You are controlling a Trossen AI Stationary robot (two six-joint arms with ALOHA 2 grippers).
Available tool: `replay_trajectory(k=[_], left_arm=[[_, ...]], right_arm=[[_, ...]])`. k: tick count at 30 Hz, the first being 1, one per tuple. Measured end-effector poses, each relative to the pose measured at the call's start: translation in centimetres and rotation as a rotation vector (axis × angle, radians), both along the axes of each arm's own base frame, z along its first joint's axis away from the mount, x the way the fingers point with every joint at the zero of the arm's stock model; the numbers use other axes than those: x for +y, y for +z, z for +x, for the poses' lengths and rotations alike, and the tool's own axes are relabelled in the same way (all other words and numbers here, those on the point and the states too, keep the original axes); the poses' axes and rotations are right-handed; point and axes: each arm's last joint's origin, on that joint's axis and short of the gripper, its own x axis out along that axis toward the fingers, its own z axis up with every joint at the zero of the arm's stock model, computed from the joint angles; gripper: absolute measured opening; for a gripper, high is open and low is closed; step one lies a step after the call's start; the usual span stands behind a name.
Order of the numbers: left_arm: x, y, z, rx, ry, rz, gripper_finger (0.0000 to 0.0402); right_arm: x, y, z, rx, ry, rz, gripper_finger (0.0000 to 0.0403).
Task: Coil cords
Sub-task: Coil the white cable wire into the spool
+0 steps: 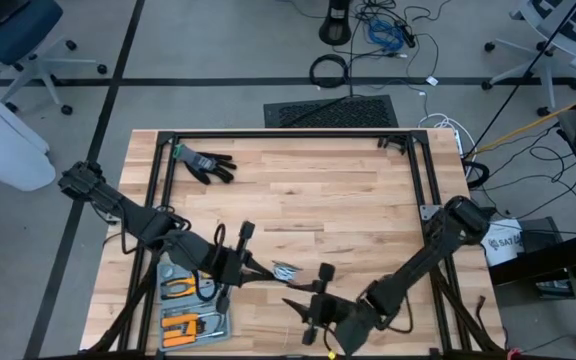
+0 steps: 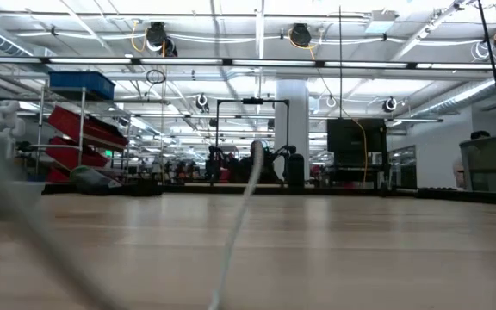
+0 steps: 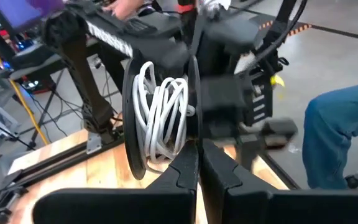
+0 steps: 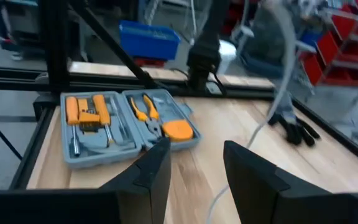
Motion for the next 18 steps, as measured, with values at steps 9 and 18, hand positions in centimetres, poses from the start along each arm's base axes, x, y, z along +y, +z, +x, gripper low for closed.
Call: replay_trajectory(k=[9,18], left_arm=[[1.2,-0.1,0.0,0.040,0.038,0.016,0.0006],[1.6,0.0,0.2,0.031,0.055,0.011,0.0006]], right_arm=[[-3.0,-3.2,1.5,-0.085,-0.029,-0.035,0.0135],[-6.0,-3.2,3.8,-0.079,0.075,-0.010,0.0135]])
